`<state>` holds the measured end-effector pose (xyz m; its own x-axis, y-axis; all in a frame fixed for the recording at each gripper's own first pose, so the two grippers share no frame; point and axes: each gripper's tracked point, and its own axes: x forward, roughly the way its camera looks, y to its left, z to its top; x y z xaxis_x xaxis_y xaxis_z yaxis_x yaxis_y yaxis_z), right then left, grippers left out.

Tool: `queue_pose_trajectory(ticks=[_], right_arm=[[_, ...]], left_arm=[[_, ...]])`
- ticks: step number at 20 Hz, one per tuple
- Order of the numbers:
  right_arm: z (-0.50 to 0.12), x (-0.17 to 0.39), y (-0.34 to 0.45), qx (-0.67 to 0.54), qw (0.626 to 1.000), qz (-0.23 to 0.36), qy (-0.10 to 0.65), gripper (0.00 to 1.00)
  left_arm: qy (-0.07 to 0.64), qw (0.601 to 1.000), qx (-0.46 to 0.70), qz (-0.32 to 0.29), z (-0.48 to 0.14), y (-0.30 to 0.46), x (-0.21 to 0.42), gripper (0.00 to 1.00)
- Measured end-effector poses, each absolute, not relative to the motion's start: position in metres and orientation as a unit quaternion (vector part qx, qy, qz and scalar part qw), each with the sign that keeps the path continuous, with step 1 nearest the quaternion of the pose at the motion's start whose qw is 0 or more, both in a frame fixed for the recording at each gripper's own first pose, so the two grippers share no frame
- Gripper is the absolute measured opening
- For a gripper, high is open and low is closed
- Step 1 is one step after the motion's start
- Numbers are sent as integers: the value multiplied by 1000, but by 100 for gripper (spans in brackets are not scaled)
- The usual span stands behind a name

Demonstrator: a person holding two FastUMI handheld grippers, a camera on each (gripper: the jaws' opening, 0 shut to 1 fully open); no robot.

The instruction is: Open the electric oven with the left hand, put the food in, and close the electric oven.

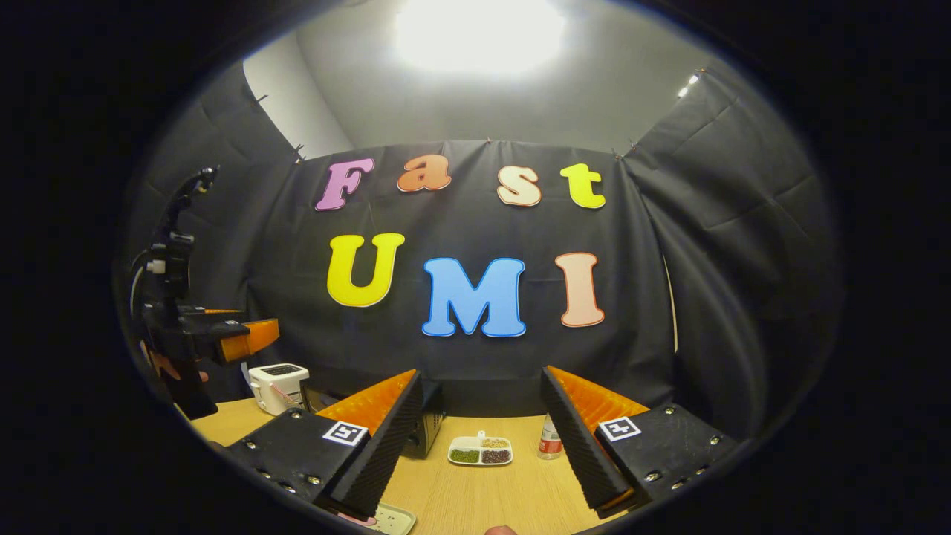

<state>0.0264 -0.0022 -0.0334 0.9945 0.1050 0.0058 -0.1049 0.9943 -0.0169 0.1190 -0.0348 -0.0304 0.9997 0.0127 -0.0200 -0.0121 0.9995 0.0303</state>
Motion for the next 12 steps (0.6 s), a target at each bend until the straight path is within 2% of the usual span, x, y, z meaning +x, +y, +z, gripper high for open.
queue_pose_trajectory(ticks=[9, 11, 12], right_arm=[[-45, 66, 22, -42, 999, 18, 11, 98], [-48, 72, 28, -47, 999, 11, 16, 98], [-51, 75, 29, -48, 999, 7, 19, 97]], left_arm=[[71, 996, 2, -46, -125, -34, 218, 100], [94, 994, -4, -55, -153, -35, 238, 91], [105, 993, -4, -59, -166, -35, 246, 100]])
